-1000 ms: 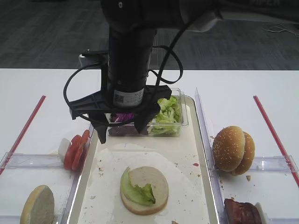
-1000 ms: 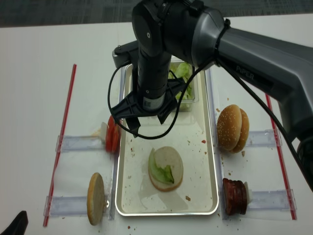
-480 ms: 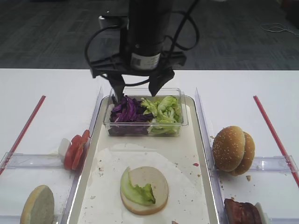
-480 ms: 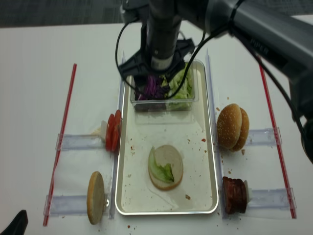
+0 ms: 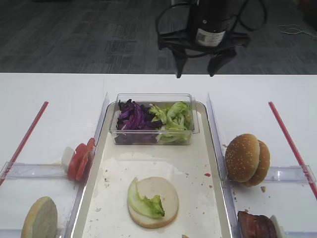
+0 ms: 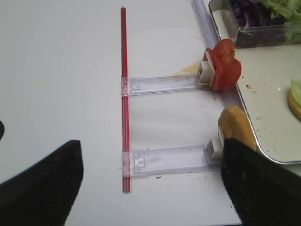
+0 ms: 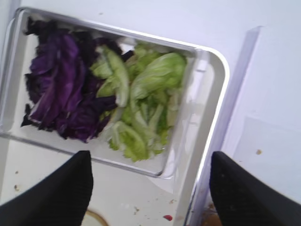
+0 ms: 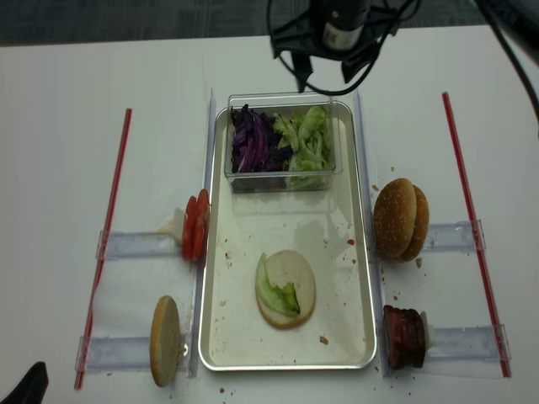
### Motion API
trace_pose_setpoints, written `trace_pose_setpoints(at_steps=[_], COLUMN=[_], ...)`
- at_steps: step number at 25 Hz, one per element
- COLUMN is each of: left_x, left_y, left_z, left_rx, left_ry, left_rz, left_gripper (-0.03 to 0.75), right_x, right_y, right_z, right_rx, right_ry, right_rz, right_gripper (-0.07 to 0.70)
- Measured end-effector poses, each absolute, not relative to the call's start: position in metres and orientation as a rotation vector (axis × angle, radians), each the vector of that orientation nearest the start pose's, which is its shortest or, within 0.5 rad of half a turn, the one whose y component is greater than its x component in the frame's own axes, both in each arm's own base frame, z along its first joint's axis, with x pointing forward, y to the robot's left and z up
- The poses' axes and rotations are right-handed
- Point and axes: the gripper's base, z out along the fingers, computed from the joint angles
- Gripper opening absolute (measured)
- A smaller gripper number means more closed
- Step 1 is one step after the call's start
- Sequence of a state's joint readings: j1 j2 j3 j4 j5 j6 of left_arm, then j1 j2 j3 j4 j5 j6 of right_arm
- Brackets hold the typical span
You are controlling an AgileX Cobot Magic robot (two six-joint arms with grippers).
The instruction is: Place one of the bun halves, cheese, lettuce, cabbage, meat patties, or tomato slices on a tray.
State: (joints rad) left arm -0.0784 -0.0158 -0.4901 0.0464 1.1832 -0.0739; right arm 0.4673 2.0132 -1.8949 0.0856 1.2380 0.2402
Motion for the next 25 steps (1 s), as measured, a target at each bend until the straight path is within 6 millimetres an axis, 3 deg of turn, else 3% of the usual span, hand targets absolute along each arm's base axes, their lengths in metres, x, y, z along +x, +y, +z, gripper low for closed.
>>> trace_pose_setpoints(at_steps=[16, 20, 25], left_x=[-0.011, -0.011, -0.011], left_y=[0.005, 0.005, 0.005], left_z=[0.265, 0.265, 0.265], left_rx=[-0.001, -0.001, -0.001], left_ry=[2.16, 2.16, 2.16], left_rz=[-0.031, -0.031, -0.031], left_gripper=[0.575, 0.575, 0.575], right_x=[0.427, 0.429, 0.43], right_y=[0.081, 0.065, 0.06], right_z=[0.289, 0.289, 0.289], right_rx=[0.023, 0.023, 0.012], right_ry=[2.852, 2.85, 2.848], right_rz=[0.185, 0.169, 0.141], right_gripper=[0.531, 0.531, 0.531])
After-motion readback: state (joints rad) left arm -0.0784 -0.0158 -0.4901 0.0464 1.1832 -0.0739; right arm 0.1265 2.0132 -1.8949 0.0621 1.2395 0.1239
